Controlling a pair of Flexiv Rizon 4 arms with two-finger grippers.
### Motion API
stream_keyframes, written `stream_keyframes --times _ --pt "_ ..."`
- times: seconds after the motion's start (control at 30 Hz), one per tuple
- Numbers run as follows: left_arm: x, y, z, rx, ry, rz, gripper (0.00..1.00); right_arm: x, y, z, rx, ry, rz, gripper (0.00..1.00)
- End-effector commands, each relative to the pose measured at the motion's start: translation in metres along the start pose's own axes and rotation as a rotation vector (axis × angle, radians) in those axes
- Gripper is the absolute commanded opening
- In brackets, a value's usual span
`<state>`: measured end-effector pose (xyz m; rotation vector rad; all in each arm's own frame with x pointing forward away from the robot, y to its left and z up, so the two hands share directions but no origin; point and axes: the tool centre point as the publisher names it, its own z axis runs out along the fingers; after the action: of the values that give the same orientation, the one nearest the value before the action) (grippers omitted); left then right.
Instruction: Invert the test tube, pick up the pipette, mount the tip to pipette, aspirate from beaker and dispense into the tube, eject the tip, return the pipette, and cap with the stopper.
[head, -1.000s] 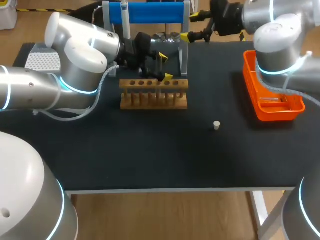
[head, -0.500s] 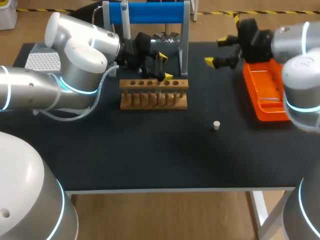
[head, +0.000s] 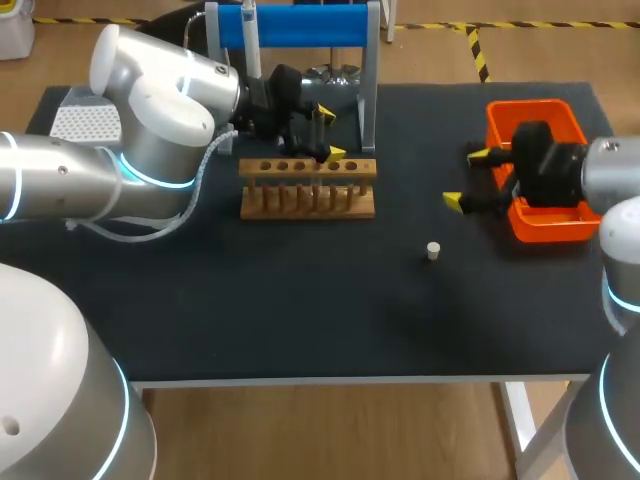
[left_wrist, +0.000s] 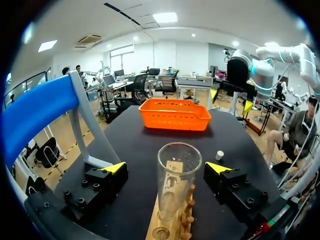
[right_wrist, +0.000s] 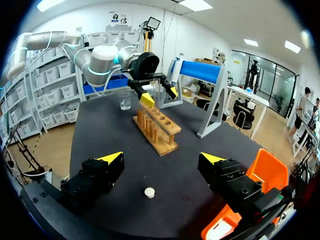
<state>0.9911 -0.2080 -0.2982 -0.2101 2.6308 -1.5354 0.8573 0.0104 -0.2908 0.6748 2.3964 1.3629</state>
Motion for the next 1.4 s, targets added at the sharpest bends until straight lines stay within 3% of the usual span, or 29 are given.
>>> stream_keyframes --times 0.03,0.6,1.17,1.4 --pt "-0.001 0.000 0.000 0.000 0.001 0.000 1.00 0.011 -0.019 0.007 -0.008 -0.010 -0.001 1.00" --pt "-0.001 0.000 0.000 0.000 0.001 0.000 1.00 0.027 -0.072 0.044 0.031 -0.030 0.028 1.00" --pt "-0.001 0.000 0.000 0.000 0.001 0.000 1.00 0.036 -0.100 0.063 0.051 -0.044 0.056 1.00" --pt "-0.001 0.000 0.000 0.000 0.001 0.000 1.00 0.036 -0.105 0.065 0.056 -0.052 0.063 0.88"
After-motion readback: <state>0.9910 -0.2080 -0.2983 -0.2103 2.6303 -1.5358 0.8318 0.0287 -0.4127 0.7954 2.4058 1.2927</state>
